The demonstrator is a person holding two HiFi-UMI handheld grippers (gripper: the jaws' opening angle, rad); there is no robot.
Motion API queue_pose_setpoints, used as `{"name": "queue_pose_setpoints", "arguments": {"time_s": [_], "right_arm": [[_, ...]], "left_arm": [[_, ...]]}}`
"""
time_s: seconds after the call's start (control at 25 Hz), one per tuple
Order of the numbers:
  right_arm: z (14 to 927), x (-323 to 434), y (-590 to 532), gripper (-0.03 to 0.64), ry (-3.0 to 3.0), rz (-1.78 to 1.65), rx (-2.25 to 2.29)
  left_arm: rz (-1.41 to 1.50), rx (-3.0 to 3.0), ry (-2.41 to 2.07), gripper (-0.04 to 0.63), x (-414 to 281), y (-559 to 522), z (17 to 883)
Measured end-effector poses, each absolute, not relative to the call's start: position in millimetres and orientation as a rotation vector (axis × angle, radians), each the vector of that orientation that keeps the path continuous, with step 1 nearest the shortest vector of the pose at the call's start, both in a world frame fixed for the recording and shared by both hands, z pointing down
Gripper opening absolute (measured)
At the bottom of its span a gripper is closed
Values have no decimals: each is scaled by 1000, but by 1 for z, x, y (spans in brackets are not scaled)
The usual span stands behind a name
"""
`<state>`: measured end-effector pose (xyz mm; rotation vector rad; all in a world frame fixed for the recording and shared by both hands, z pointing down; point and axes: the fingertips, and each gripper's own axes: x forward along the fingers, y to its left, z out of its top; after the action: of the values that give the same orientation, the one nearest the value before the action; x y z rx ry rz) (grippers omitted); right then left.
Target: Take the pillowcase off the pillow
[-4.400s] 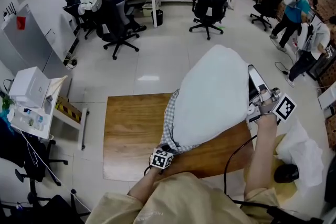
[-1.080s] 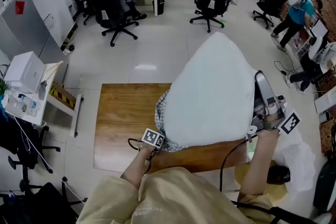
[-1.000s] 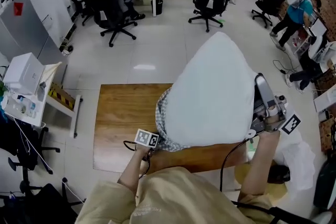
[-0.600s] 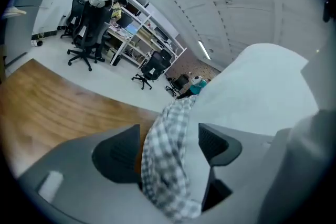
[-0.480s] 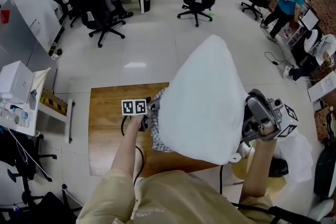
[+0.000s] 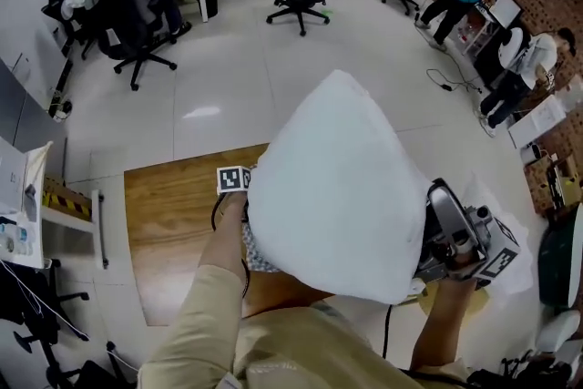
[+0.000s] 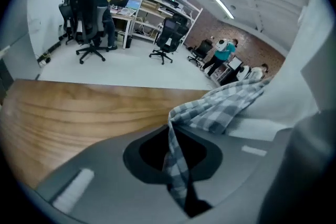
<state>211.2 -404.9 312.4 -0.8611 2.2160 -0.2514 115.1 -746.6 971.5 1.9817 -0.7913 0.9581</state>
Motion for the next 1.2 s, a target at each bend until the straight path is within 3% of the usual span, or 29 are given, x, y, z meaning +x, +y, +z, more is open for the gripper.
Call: {"name": "queue_pose_setpoints", "arguments": {"time_s": [0.2, 0.36, 0.4, 0.52, 0.68, 0.92, 1.2], "right_arm": [[311, 223, -412, 2, 2234, -319, -889], [329, 236, -407, 2, 2207, -306, -850], [334, 245, -403, 3, 2191, -304, -859], [342, 267, -380, 3, 2175, -295, -884], [313, 276, -352, 3, 2210, -207, -885], [308, 284, -334, 3, 2243, -170, -866], [312, 306, -321, 5, 2178, -212, -824]], "left_arm": [[949, 1911, -799, 29, 110, -758, 985], [601, 2120, -654, 62, 132, -768, 943], [561, 2135, -633, 102, 125, -762, 929], [506, 2150, -583, 318, 99, -724, 895], [443, 2221, -517, 368, 75, -640, 854], [453, 2293, -411, 380, 65, -501, 836], [665, 2413, -248, 390, 88, -415, 874]]}}
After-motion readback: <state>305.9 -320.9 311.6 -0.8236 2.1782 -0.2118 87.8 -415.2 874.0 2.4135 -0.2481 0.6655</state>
